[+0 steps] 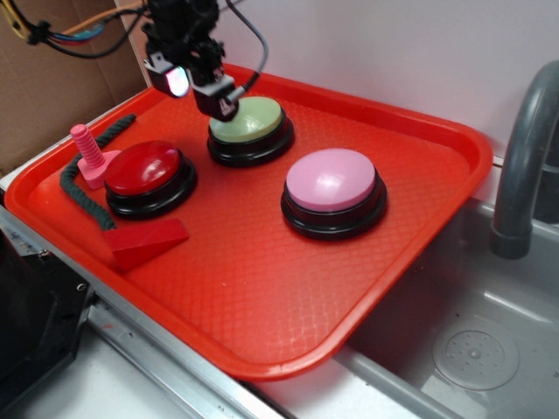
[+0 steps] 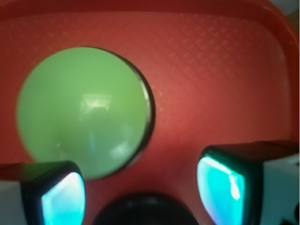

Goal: Push the green button.

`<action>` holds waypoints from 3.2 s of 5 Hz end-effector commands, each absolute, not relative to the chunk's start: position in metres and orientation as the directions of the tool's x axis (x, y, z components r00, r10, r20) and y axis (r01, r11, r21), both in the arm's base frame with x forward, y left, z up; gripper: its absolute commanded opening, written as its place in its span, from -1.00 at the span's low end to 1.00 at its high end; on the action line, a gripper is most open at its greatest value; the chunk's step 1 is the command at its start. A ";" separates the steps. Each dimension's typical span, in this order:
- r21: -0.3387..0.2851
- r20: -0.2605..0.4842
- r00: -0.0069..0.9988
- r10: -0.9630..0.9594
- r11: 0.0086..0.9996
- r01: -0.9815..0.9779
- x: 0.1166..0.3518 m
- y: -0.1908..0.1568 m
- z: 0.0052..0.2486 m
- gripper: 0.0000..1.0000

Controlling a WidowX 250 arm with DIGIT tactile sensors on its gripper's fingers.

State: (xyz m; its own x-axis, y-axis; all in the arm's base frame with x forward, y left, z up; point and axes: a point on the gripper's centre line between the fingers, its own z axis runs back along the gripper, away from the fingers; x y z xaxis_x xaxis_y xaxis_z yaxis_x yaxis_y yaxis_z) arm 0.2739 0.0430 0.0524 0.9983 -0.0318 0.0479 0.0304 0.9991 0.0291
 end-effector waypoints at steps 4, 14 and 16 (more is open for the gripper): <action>0.129 0.119 0.989 -0.089 0.989 0.074 0.275 0.031 0.125 1.00; 0.035 0.140 0.987 0.083 0.995 -0.089 0.230 0.024 0.186 1.00; 0.051 0.171 0.983 0.066 0.996 -0.076 0.213 0.021 0.201 1.00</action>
